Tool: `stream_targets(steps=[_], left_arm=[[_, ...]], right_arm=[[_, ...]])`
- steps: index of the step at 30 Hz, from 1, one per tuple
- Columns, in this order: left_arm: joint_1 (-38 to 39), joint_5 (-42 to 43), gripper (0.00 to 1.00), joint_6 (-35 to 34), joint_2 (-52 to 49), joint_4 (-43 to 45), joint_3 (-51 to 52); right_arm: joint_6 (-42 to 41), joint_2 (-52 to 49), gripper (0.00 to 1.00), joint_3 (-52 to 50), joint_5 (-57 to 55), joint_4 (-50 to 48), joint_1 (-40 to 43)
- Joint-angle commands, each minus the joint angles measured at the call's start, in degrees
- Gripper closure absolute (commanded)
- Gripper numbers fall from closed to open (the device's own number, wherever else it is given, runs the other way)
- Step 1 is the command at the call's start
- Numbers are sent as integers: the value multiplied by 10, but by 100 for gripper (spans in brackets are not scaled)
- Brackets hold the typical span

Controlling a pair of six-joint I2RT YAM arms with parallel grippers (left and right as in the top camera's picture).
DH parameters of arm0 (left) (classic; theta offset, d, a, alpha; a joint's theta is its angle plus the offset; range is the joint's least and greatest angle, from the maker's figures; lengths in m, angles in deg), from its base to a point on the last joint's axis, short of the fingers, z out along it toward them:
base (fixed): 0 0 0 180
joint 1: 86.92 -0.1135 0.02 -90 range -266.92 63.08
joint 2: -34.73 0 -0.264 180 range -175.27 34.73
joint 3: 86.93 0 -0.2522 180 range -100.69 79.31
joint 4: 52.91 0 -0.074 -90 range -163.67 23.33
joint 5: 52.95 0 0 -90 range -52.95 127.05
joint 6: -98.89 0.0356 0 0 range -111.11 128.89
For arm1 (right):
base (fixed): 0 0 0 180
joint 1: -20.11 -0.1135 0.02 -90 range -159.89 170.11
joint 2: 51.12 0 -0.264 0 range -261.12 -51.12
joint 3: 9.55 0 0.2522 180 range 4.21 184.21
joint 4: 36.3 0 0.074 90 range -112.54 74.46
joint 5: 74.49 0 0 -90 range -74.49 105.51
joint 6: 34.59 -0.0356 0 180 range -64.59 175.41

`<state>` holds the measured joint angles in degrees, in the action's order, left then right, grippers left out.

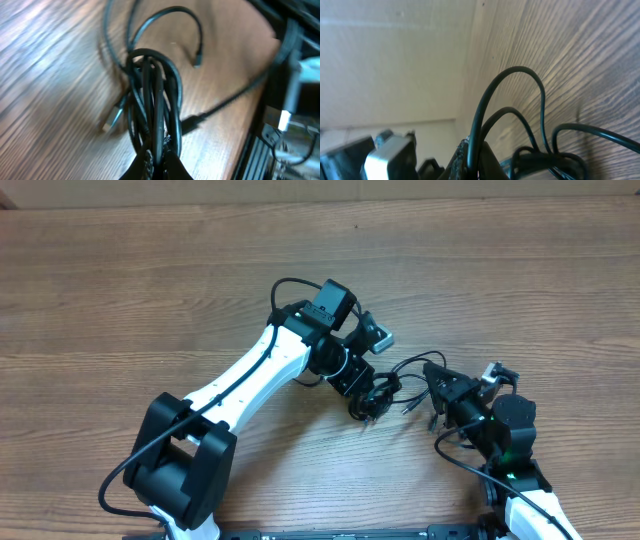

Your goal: Untangle cables

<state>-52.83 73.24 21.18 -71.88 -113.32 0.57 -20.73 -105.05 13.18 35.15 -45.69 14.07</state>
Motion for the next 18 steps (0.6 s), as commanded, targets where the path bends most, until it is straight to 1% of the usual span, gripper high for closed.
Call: stream_targets(steps=[1,3,6,9,14,16,18], left_arm=[[15,65,96,60,17,-1,-11],[21,65,96,60,17,-1,-11],[29,68,96,63,17,-3,-11],[40,69,96,85,17,-14,-11],[47,75,96,101,17,-32,-11],[49,101,96,115,17,-35,-11],[51,152,96,158,17,-39,-11]], right_arm=[[-79,4,96,1,-17,-12,3],[-77,4,91,1,-43,-19,3],[-36,2,91,1,-96,-17,3],[-1,-10,91,1,-137,-17,3],[-1,-37,88,1,-171,-18,3],[-1,-53,88,1,-166,-18,3],[0,-71,88,1,-154,-18,3]])
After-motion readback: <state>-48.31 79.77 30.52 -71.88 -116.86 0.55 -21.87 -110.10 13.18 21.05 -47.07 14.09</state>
